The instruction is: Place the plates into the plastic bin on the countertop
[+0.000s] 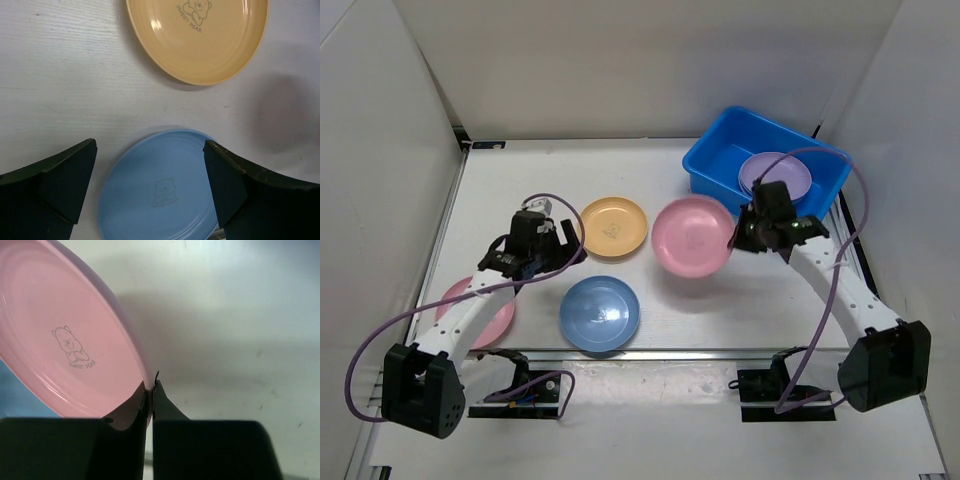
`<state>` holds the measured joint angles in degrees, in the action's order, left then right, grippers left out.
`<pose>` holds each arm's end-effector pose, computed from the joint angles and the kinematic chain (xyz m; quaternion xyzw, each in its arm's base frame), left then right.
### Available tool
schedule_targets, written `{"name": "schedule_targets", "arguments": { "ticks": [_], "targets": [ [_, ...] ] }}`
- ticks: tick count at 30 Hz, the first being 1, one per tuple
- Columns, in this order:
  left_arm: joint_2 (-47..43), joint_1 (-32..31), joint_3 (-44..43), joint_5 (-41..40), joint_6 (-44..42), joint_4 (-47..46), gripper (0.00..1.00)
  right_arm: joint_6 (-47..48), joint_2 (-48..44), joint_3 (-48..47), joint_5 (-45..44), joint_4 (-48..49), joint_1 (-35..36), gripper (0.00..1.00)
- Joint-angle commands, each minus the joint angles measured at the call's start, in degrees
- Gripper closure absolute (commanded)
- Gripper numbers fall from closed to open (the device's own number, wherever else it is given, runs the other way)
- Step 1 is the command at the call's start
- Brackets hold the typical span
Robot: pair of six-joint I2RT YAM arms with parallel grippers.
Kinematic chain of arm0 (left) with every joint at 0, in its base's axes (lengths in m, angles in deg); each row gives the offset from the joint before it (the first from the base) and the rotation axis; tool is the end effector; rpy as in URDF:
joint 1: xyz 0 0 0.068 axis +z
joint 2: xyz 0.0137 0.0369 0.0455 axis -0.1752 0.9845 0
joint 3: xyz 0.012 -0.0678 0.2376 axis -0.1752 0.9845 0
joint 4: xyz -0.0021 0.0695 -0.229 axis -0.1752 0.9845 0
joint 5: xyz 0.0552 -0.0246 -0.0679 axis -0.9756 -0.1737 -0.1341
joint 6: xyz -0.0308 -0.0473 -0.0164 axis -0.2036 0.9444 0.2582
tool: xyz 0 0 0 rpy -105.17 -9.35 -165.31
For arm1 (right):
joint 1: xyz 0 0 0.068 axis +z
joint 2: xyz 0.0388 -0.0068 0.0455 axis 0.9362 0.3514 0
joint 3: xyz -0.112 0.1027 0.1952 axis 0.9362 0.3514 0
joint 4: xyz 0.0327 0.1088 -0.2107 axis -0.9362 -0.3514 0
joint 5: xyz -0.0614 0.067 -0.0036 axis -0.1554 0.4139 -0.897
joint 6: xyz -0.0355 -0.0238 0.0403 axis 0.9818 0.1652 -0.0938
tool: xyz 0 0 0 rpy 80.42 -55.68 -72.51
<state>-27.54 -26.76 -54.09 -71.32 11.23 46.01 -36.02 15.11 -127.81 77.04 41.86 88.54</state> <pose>0.2081 -0.0652 0.2160 -0.0875 0.9249 -0.1696 0.3290 0.2285 0.0787 0.2438 0.0735 0.9417 0.1253 0.3034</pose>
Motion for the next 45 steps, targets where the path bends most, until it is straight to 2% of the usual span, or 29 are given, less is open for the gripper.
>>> {"name": "schedule_targets", "arguments": {
  "ticks": [1, 5, 9, 10, 13, 21, 28, 29, 32, 35, 36, 39, 42, 43, 45],
  "targets": [
    [0.8, -0.2, -3.0, -1.1, -1.0, 0.1, 0.01, 1.8, -0.4, -10.4, -7.3, 0.8, -2.1, 1.0],
    [2.3, -0.2, -3.8, -1.5, -1.4, 0.0, 0.01, 0.4, 7.1, -22.0, -8.8, 2.2, -9.6, 1.0],
    [3.3, 0.1, -4.9, -1.8, -1.4, 0.0, 0.01, -2.1, 13.7, -28.7, -7.2, 3.3, -18.7, 1.0],
    [3.7, 0.0, -5.1, -1.8, -1.4, -0.2, 0.01, -2.1, 17.2, -30.1, -4.9, 3.6, -22.9, 1.0],
    [4.7, 0.4, -5.7, -1.8, -1.6, 0.0, 0.01, -3.8, 23.8, -35.3, -5.6, 3.3, -26.9, 1.0],
    [10.7, 1.8, -8.8, -2.7, -1.4, -0.2, 0.01, -6.6, 39.7, -45.5, -12.6, 2.6, -29.3, 1.0],
    [15.6, 2.3, -13.1, -2.9, -1.4, 0.0, 0.01, -12.0, 45.7, -48.8, -14.3, 2.9, -30.8, 1.0],
    [16.7, 2.4, -13.8, -2.9, -1.5, 0.0, 0.01, -12.1, 46.0, -48.4, -14.4, 3.3, -31.2, 0.94],
    [17.9, 2.4, -14.8, -3.0, -1.5, -0.4, 0.01, -12.3, 46.2, -49.4, -13.4, 2.8, -31.7, 0.85],
    [20.7, 2.8, -16.4, -2.9, -1.3, 0.0, 0.01, -11.6, 44.3, -49.1, -13.5, 2.4, -32.1, 0.63],
    [21.4, 2.9, -16.8, -3.0, -1.3, -0.2, 0.01, -10.9, 43.7, -48.9, -13.4, 2.6, -32.0, 0.46],
    [24.0, 3.0, -19.4, -3.0, -1.5, -1.1, 0.01, -7.7, 39.7, -47.3, -10.6, 5.4, -32.0, 0.2],
    [27.2, 3.2, -20.8, -2.9, -2.1, -2.5, 0.01, -3.0, 35.1, -44.8, -6.3, 7.9, -31.7, 0.11],
    [27.9, 3.0, -21.1, -2.9, -2.3, -3.1, 0.01, -1.8, 34.1, -44.1, -3.2, 8.6, -30.9, 0.03],
    [30.5, 3.5, -21.7, -2.9, -2.5, -6.1, 0.01, 2.5, 30.2, -41.2, -0.7, 10.1, -29.8, 0.01]
  ]
}}
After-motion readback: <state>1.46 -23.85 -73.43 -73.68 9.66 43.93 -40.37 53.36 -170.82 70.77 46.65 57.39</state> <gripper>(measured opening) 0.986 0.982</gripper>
